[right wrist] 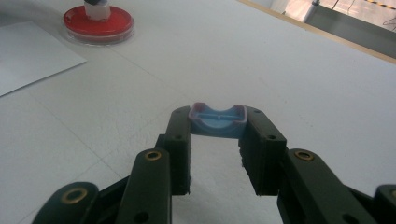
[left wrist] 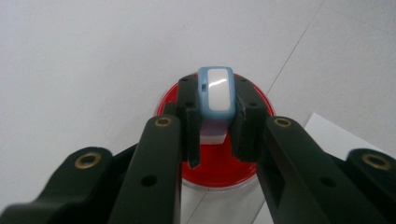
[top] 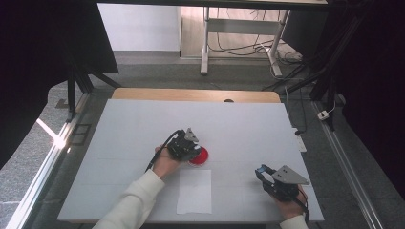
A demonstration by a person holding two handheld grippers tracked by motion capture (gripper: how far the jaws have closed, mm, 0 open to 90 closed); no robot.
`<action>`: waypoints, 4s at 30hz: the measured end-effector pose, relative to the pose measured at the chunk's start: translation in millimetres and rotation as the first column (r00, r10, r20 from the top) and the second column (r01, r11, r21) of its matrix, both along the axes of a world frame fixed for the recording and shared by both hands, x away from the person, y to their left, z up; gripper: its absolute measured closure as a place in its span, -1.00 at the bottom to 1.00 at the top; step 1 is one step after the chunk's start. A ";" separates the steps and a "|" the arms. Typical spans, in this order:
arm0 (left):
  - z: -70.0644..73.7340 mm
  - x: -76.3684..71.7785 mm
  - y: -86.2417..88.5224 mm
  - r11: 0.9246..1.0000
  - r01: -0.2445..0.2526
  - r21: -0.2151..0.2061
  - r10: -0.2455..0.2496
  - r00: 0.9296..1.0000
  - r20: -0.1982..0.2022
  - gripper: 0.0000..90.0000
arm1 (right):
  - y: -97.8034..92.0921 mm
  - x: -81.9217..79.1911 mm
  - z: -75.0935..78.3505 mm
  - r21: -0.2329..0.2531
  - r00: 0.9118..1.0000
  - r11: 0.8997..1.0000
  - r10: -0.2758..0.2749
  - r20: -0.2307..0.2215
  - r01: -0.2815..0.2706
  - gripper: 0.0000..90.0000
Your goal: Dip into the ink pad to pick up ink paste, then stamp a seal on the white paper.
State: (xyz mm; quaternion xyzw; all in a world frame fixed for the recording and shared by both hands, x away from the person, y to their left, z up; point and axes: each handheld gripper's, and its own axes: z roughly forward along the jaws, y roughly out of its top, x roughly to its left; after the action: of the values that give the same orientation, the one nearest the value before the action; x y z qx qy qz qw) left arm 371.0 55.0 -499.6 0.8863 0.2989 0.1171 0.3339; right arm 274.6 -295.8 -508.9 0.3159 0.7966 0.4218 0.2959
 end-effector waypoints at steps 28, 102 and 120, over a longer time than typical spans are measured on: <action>-5.0 -0.3 5.6 0.999 0.004 -0.042 -0.004 1.000 -0.003 0.69 | 1.0 -0.9 0.4 0.000 1.000 1.000 0.001 0.001 -0.001 0.43; 51.1 -53.3 48.7 0.954 0.147 -0.262 -0.139 0.989 0.048 0.68 | -0.3 -1.4 1.9 0.001 1.000 1.000 0.002 0.012 -0.002 0.43; 48.9 -69.1 42.5 0.947 0.179 -0.266 -0.173 0.984 0.046 0.68 | -0.2 -1.2 1.7 0.000 1.000 1.000 0.003 0.011 -0.003 0.43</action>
State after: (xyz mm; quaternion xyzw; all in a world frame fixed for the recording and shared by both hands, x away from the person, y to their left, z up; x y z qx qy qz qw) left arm 301.9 97.6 -450.7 0.8544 0.2281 0.0551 0.4636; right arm 273.4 -296.0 -507.2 0.3124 0.7954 0.4240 0.2998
